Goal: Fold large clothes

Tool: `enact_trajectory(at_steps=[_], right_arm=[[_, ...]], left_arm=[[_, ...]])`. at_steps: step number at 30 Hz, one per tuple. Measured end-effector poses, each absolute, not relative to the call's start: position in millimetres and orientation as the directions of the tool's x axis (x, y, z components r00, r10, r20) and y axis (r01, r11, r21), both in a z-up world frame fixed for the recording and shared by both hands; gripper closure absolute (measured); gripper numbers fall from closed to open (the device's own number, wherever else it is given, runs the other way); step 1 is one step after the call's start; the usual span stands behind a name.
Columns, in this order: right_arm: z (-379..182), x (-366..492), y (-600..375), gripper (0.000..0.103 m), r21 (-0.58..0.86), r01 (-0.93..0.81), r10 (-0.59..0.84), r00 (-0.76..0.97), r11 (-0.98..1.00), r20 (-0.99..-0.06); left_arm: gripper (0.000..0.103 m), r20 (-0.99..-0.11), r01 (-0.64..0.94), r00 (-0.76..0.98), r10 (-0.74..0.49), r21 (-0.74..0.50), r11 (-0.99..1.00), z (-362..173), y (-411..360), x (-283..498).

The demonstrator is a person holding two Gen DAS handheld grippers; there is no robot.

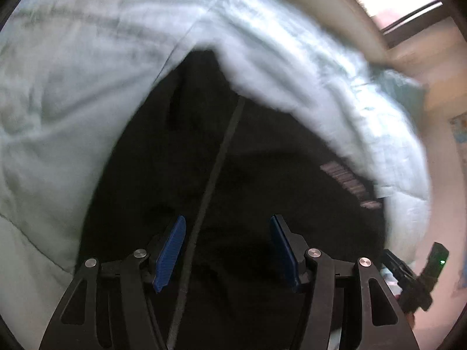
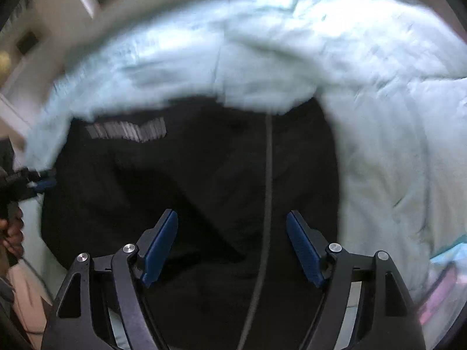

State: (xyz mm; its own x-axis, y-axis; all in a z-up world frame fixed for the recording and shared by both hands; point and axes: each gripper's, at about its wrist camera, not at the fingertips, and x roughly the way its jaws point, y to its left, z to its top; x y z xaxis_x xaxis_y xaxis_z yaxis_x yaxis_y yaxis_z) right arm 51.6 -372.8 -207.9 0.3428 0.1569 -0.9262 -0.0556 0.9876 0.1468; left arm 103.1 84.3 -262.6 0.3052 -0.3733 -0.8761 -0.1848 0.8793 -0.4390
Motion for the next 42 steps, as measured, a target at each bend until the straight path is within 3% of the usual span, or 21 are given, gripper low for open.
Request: enact_trajectory(at_steps=[4, 10, 15, 29, 34, 42], right_arm=[[-244, 57, -364, 0.017, 0.088, -0.037, 0.095, 0.31, 0.995, -0.946], [-236, 64, -368, 0.016, 0.086, 0.022, 0.077, 0.268, 0.996, -0.96], [-185, 43, -381, 0.016, 0.158, 0.051, 0.135, 0.311, 0.986, -0.941], [-63, 0, -344, 0.016, 0.147, -0.017, 0.14, 0.414, 0.989, -0.899], [-33, -2, -337, 0.016, 0.188, -0.009, 0.174, 0.424, 0.982, -0.888], [24, -16, -313, 0.016, 0.111, -0.066, 0.129, 0.521, 0.992, -0.844]], left_arm=[[0.042, -0.871, -0.125, 0.334, -0.36, -0.419, 0.899, -282, 80, 107], [0.042, -0.903, -0.077, 0.301, -0.306, -0.343, 0.936, -261, 72, 113], [0.042, -0.877, 0.002, 0.364, -0.315, -0.337, 0.941, -203, 65, 87], [0.042, -0.761, 0.157, 0.575, -0.3, -0.257, 0.953, -35, 31, 32], [0.042, -0.787, 0.126, 0.608, -0.102, -0.031, 0.992, -7, 12, 20], [0.042, -0.734, 0.098, 0.679, 0.025, 0.125, 0.987, 37, -16, -12]])
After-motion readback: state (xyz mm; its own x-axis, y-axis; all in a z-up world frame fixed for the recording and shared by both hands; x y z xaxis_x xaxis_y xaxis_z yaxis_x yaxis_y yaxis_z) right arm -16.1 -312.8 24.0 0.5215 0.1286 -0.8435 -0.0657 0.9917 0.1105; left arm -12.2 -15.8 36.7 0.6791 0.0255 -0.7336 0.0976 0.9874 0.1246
